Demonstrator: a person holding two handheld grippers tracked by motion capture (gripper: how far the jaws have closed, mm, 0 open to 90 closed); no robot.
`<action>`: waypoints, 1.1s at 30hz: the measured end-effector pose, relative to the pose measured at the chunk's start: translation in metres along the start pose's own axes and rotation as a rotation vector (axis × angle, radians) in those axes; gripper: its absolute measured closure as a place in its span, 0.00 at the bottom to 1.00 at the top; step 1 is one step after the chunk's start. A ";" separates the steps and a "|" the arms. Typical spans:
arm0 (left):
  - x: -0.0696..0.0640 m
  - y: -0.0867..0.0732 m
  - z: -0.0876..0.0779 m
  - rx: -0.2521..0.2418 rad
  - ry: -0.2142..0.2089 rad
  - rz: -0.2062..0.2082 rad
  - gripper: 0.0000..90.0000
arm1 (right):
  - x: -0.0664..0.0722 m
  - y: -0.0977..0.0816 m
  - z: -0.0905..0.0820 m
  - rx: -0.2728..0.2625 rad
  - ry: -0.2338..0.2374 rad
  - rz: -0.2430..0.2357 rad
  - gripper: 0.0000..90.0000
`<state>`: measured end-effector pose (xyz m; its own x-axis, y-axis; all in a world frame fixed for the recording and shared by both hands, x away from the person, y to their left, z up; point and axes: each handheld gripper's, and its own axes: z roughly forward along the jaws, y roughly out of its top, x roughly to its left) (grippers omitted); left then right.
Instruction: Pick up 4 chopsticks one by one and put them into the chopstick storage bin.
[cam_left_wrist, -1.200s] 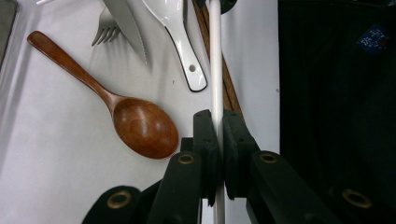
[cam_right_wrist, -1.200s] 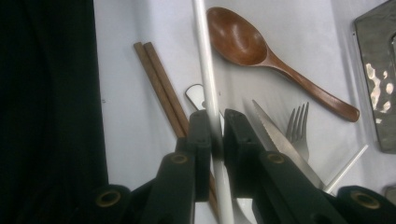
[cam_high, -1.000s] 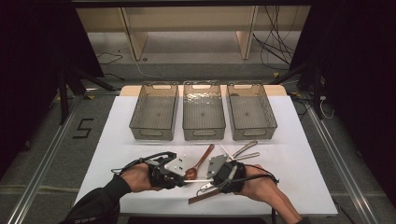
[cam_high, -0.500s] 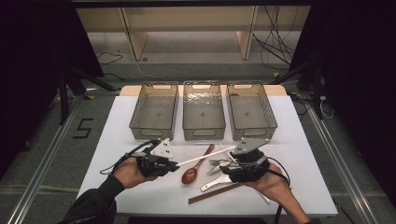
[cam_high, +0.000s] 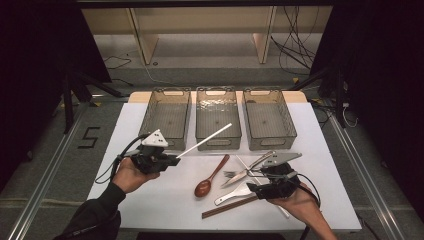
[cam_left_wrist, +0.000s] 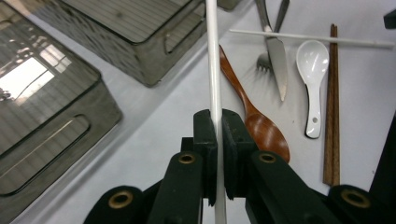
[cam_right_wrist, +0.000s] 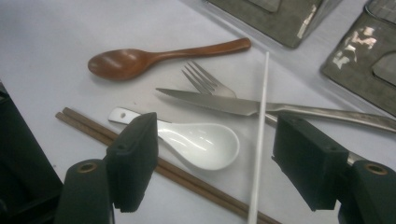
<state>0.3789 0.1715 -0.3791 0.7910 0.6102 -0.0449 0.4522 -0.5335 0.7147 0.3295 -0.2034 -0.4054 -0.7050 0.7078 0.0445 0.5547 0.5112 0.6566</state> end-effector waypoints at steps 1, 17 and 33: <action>0.002 0.000 -0.002 -0.004 0.010 -0.009 0.95 | 0.000 -0.001 0.000 0.003 -0.002 0.006 0.35; 0.040 0.004 -0.004 -0.035 0.096 -0.143 0.95 | -0.006 -0.017 -0.006 0.025 -0.026 0.041 0.35; 0.086 0.017 0.011 -0.037 0.177 -0.258 0.95 | -0.004 -0.026 -0.008 0.048 -0.026 0.043 0.35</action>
<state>0.4586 0.2087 -0.3786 0.5665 0.8169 -0.1081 0.6108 -0.3281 0.7206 0.3144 -0.2229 -0.4164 -0.6689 0.7415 0.0516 0.6048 0.5026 0.6177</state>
